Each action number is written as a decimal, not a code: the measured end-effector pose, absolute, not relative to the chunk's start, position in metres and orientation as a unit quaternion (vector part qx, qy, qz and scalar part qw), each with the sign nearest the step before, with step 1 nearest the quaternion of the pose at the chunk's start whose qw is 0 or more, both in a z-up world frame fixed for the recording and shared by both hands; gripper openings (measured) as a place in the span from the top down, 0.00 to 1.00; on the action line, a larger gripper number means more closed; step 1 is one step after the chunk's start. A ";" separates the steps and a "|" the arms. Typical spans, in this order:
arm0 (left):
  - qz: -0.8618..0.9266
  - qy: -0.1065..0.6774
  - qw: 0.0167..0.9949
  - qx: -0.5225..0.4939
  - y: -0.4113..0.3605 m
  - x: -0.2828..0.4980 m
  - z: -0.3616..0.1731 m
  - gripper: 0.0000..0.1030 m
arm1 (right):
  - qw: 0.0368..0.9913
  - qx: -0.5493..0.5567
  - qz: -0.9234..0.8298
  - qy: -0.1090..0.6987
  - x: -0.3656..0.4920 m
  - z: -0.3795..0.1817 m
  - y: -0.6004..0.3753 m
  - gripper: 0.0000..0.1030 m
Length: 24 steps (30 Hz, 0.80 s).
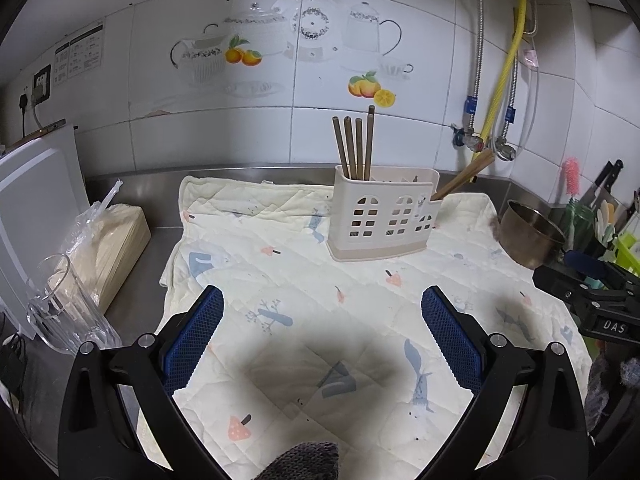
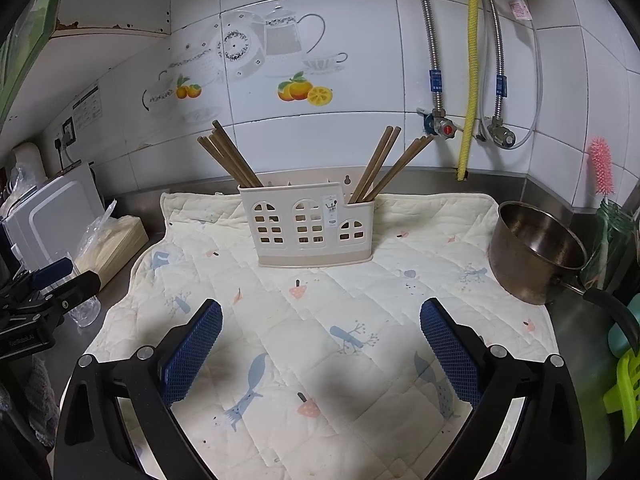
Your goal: Organize utensils
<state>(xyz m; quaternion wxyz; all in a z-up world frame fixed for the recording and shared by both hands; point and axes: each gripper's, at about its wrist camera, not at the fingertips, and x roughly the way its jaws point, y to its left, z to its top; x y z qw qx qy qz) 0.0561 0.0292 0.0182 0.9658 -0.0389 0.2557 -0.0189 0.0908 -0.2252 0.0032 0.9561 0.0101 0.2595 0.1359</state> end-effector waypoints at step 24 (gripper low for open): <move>-0.021 0.263 0.964 -0.041 0.026 0.057 0.013 0.05 | 0.954 0.007 0.138 0.265 0.092 -0.002 -0.220 0.07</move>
